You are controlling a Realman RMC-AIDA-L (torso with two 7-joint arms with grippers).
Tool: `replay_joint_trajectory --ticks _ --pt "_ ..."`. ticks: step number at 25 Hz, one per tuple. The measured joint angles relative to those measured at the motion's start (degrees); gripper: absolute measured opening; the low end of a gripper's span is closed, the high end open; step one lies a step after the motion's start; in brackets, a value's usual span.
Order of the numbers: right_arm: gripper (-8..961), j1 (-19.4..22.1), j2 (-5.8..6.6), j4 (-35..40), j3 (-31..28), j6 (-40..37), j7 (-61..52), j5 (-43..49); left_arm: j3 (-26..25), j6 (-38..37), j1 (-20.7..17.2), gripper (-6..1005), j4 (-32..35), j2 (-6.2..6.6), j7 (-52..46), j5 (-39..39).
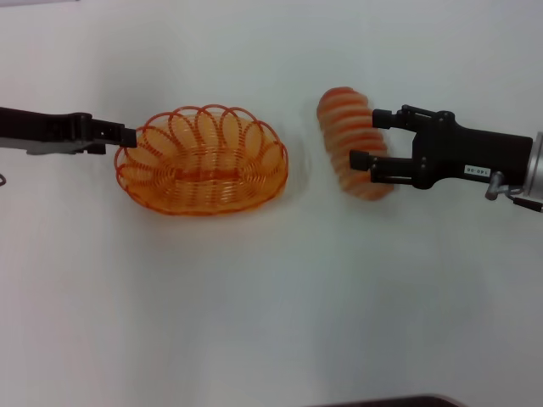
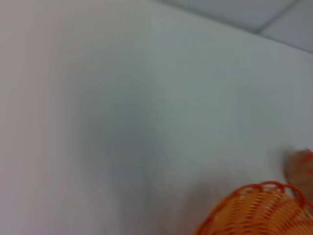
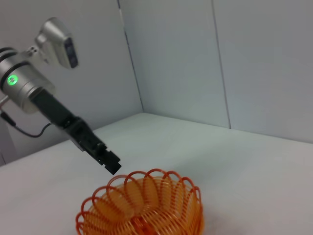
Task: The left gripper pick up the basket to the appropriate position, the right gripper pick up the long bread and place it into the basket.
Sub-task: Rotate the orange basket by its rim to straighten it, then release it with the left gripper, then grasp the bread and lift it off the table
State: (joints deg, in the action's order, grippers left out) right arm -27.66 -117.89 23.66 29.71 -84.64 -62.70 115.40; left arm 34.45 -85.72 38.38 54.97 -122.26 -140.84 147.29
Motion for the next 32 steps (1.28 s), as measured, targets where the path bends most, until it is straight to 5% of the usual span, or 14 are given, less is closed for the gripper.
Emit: replay_joint_trajectory --ticks 4,10,17,19,23,26,32 --pt "800 -0.64 1.23 0.79 -0.06 -1.66 -7.21 0.00 -0.40 -3.35 -3.04 580 0.57 0.30 18.96 -7.94" --pt "796 -1.86 2.75 8.14 0.54 -3.75 -28.25 0.21 -0.75 -5.78 -8.04 663 -2.88 0.12 42.44 -15.80" --pt "792 -6.31 7.38 15.82 7.77 -6.99 -54.37 2.90 -5.07 -5.24 -10.77 696 -9.91 -0.62 59.61 -19.78" --pt "790 -8.98 7.91 19.32 8.63 -7.80 -60.86 7.95 -7.16 -5.10 -10.89 695 -12.27 -0.41 62.54 -19.99" --pt "788 -16.74 7.14 22.96 8.78 -9.83 -70.70 24.99 -10.58 -5.13 -11.15 694 -14.88 -0.09 66.39 -20.04" --pt "786 -22.82 5.13 22.95 9.63 -9.43 -76.04 36.55 -11.06 -5.36 -11.70 693 -15.08 -0.23 67.21 -20.08" --pt "782 -28.35 2.48 21.49 16.97 -4.86 -85.83 43.37 -11.08 -6.04 -13.18 691 -15.57 -0.88 68.88 -21.62"
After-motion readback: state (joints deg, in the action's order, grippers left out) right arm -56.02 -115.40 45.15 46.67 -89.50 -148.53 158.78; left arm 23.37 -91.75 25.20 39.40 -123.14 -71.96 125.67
